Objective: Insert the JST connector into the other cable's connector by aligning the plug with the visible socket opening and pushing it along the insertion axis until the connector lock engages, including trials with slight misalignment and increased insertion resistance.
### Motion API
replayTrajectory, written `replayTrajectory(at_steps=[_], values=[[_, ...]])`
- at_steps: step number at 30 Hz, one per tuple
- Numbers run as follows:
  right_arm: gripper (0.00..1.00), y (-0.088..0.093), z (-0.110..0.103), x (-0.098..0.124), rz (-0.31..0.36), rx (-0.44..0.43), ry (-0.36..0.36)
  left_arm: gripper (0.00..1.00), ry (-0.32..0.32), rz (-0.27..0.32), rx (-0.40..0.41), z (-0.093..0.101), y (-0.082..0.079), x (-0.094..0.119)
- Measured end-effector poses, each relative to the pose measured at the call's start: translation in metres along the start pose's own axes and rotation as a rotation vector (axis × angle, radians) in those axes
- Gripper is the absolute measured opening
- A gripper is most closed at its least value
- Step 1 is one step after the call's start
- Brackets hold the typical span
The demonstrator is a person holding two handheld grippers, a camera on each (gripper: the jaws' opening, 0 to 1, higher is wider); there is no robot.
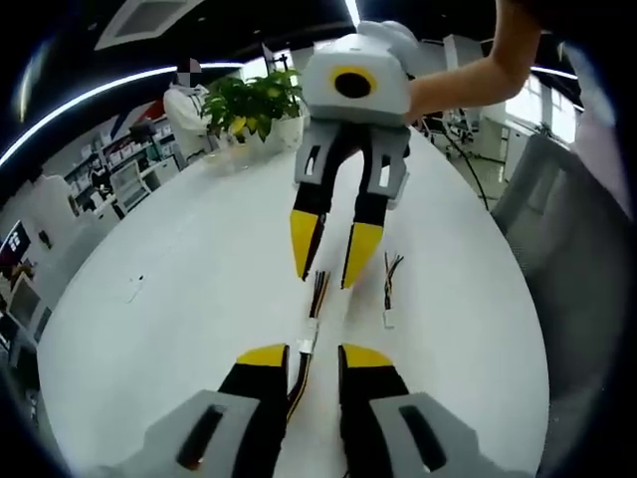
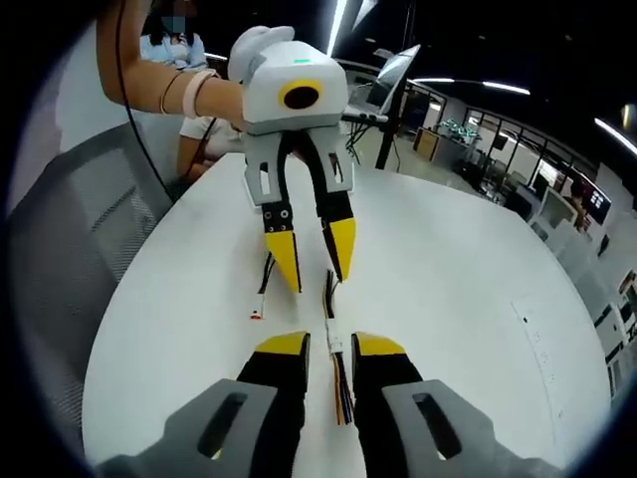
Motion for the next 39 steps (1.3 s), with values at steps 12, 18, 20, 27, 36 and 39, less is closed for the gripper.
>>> replayTrajectory(at_steps=[12, 18, 20, 27, 36, 39], values=[[0.15, 0.002, -0.015, 0.002, -0.011, -0.019, -0.011, 0.12, -0.006, -0.003, 0.004, 0.010, 0.001, 0.006], [0.14, 0.003, -0.021, 0.002, -0.017, -0.017, -0.022, 0.12, 0.001, -0.011, 0.015, 0.019, 0.004, 0.009], [0.14, 0.003, -0.024, 0.002, -0.016, -0.017, -0.030, 0.12, 0.007, -0.012, 0.026, 0.022, 0.006, 0.009], [0.14, 0.006, -0.035, -0.003, -0.025, -0.017, -0.062, 0.12, 0.023, -0.028, 0.044, 0.030, 0.015, 0.005], [0.14, 0.016, -0.042, -0.007, -0.044, -0.034, -0.071, 0.12, 0.036, -0.039, 0.066, 0.036, 0.025, 0.002], [0.13, 0.020, -0.045, -0.009, -0.054, -0.036, -0.075, 0.12, 0.041, -0.044, 0.070, 0.038, 0.027, 0.000]])
Point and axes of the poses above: the point that each gripper's makers call its tool centre point, and the gripper's own axes: x roughly backward along the fingers, z roughly to its right, y roughly out of its underside, the point moved 8 cm from there along x, roughly backward along the fingers, and after that the axes turned 2 degrees about x, right-handed, at the moved point
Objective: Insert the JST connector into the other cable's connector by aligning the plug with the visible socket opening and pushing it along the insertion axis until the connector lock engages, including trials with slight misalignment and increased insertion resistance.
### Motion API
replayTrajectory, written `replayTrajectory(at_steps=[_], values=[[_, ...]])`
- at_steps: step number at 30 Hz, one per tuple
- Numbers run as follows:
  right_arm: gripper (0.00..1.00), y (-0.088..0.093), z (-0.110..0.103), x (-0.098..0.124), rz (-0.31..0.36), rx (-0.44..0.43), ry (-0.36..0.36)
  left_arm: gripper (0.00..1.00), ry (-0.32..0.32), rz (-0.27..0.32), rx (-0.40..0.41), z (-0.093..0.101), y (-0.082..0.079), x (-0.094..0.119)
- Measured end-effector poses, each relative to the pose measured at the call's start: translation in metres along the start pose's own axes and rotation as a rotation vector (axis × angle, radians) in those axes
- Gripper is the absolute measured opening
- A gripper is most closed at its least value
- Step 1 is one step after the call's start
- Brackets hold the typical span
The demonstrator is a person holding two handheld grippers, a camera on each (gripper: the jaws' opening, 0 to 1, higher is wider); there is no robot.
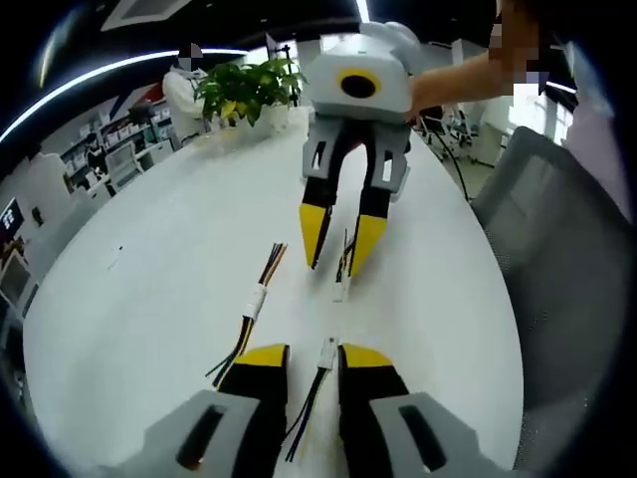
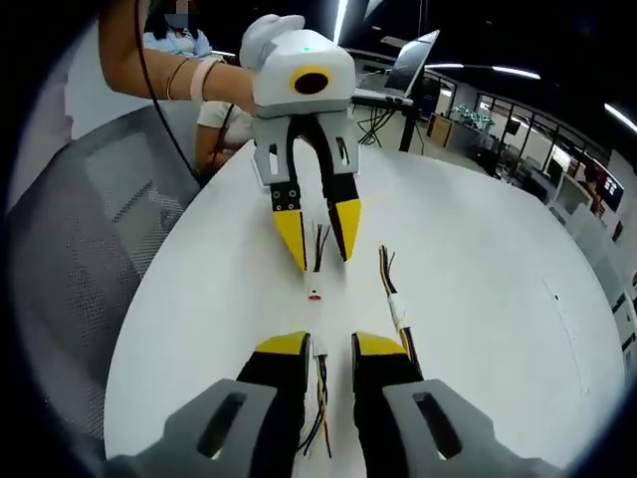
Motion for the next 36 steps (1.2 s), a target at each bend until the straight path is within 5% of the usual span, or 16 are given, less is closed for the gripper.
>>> replayTrajectory(at_steps=[36], values=[[0.05, 0.016, -0.003, -0.014, -0.011, -0.046, -0.036, 0.01, 0.056, 0.017, 0.017, 0.005, 0.016, -0.014]])
Point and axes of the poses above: the point that each gripper's makers call its tool centre point, and the gripper's own axes: x roughly backward along the fingers, z roughly to its right, y roughly out of its underside, the point moved 8 cm from there along x, roughly backward along the fingers, and after that the axes turned 2 degrees about x, right-handed, at the moved point
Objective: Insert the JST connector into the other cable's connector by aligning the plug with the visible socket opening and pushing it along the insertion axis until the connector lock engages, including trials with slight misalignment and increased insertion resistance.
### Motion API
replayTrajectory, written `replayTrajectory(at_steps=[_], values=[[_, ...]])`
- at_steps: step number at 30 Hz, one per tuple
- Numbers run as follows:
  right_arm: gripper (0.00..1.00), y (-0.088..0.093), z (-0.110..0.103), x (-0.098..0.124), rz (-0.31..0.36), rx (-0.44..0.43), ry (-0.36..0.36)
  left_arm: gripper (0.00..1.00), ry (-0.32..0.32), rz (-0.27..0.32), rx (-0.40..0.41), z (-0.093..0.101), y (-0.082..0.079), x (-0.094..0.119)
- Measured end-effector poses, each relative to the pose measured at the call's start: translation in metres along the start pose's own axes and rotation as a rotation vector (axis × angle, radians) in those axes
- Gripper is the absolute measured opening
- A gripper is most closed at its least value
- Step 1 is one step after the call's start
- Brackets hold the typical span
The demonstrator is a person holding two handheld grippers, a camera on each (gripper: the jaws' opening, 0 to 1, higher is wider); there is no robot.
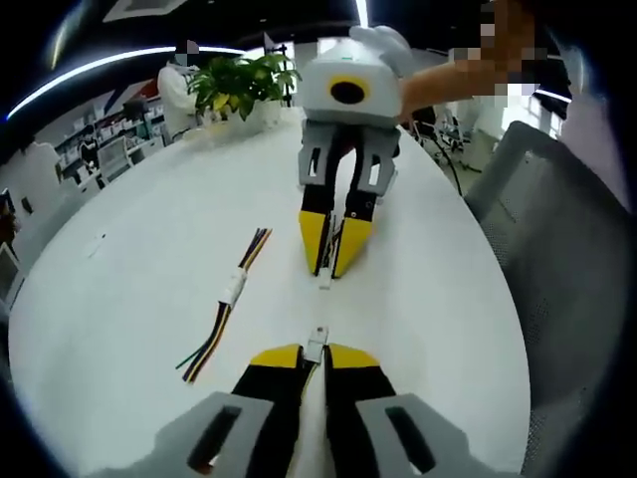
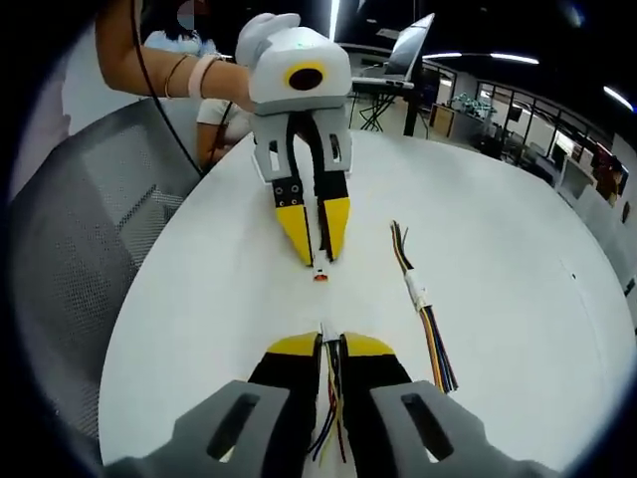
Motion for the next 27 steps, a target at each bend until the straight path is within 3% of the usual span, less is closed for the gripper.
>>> replayTrajectory(at_steps=[9, 27], values=[[0.04, 0.0002, 0.0008, 0.0000, 0.003, -0.007, -0.004, 0.00, 0.014, 0.005, -0.035, 0.0003, -0.0004, -0.0002], [0.03, -0.0029, 0.0008, 0.0043, 0.014, -0.042, 0.004, 0.00, 0.018, 0.011, -0.005, 0.0008, 0.0002, -0.0005]])
Point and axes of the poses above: the point that each gripper's makers call its tool centre point, and the gripper's own axes: x roughly backward along the fingers, z roughly to its right, y roughly out of its underside, the point moved 8 cm from there along x, roughly backward along the fingers, and after that the axes turned 2 degrees about x, right-handed, at the moved point
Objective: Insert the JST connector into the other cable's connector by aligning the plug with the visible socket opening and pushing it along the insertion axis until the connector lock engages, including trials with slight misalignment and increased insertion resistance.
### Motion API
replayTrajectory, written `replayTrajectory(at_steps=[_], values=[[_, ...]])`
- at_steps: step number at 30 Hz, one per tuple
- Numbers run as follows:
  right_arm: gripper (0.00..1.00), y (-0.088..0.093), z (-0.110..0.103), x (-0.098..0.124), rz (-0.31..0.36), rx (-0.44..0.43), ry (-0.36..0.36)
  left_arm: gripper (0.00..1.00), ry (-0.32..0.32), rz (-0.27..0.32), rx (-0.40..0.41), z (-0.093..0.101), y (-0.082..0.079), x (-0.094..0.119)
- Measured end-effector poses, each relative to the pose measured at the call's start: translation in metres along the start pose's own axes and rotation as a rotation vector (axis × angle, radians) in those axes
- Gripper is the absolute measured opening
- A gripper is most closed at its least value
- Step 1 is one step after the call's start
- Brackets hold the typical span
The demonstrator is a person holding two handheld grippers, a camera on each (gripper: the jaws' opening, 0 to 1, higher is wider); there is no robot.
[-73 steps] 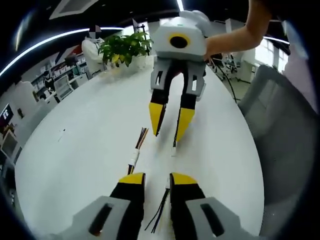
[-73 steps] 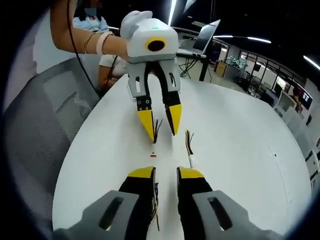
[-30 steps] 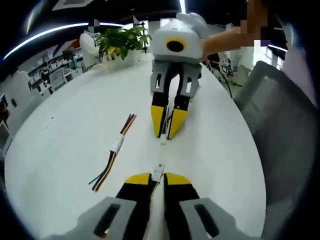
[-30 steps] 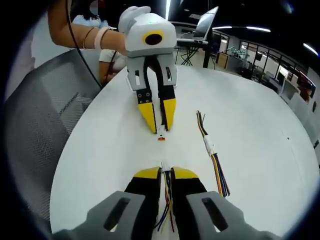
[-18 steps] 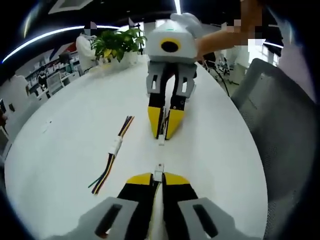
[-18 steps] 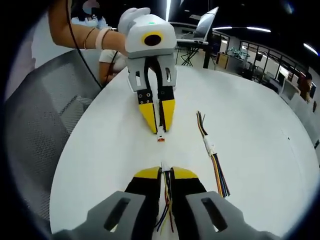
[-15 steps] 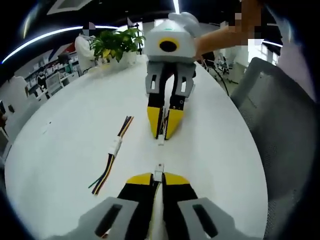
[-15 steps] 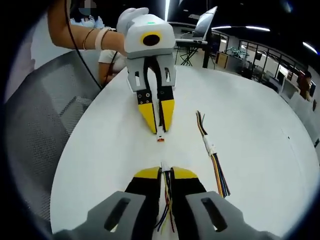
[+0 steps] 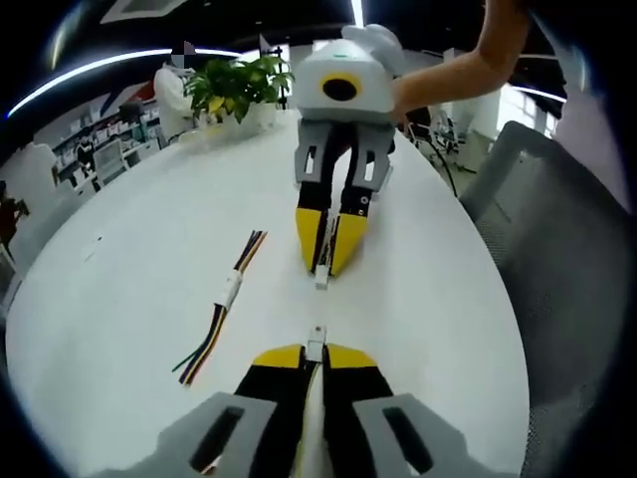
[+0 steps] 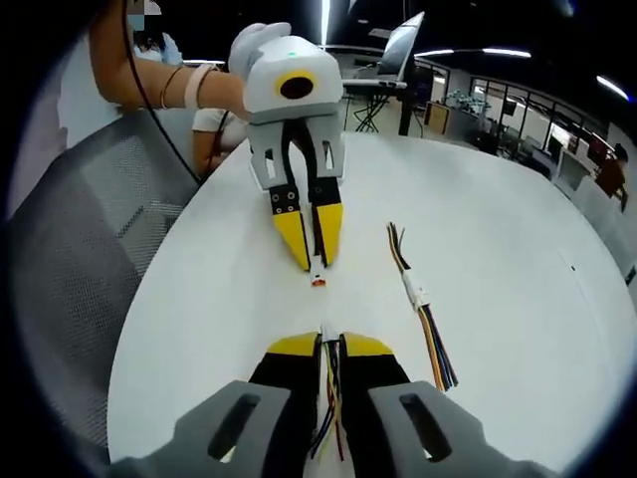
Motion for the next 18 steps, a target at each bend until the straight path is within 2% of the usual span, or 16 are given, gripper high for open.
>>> replayTrajectory(at_steps=[18], values=[[0.03, -0.017, -0.001, 0.002, 0.027, 0.009, 0.000, 0.00, -0.007, 0.041, -0.011, -0.002, -0.020, 0.006]])
Point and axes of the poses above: the point that each gripper's makers call its tool centre point, and the gripper's own axes: x roughly backward along the fingers, z roughly to its right, y roughly out of its underside, the point moved 8 cm from there along x, roughly backward along the fingers, and after that the axes turned 2 degrees about x, right-handed, at the moved point
